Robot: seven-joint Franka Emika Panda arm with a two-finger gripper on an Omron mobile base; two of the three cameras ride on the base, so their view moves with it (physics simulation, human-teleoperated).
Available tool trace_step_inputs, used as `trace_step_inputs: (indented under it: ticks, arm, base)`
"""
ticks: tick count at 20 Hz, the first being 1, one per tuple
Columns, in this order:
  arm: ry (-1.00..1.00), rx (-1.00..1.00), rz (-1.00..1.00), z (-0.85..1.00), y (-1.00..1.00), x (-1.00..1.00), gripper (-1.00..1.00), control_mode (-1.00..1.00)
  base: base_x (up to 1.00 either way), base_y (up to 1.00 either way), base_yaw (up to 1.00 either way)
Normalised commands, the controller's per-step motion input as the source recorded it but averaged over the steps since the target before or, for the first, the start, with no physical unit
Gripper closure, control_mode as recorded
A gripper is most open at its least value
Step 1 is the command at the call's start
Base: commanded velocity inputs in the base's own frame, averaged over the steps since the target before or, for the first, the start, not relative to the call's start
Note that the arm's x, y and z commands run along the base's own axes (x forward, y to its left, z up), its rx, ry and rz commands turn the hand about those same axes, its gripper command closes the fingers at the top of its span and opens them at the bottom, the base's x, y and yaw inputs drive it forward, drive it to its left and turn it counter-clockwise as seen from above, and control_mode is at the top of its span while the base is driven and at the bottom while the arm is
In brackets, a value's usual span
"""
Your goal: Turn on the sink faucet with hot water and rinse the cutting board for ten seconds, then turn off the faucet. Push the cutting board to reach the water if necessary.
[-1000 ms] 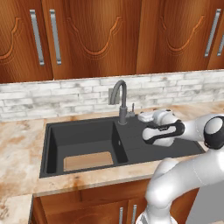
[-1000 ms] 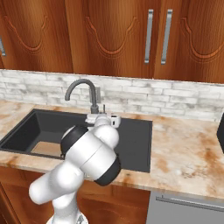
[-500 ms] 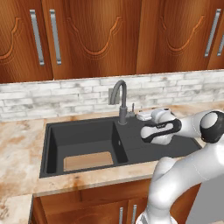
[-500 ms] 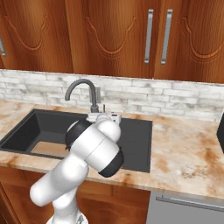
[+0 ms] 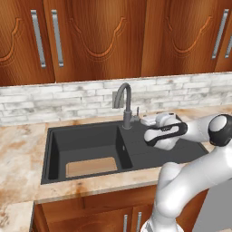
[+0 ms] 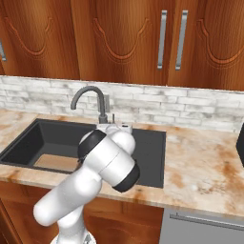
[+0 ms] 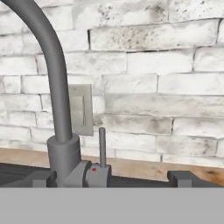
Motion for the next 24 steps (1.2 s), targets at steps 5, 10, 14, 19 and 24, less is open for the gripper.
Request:
trace_step_inputs:
  ticks: [5,10,14,19,24]
  arm:
    - [-0.02,0.00,0.00,-0.08,0.06,0.09,-1.00,-1.00]
    - [-0.04,0.00,0.00,0.00,0.04,0.18,-1.00,-1.00]
    - [0.00,0.00,0.00,0.00,0.03,0.19,-1.00,-1.00]
    - [0.00,0.00,-0.02,0.00,0.06,0.11,-1.00,-1.00]
    - [0.00,0.00,-0.04,0.00,0.05,0.09,-1.00,-1.00]
  base:
    - [0.00,0.00,0.00]
    - [0.00,0.00,0.00]
    - [0.00,0.00,0.00]
    - [0.00,0.00,0.00]
    - [0.00,0.00,0.00]
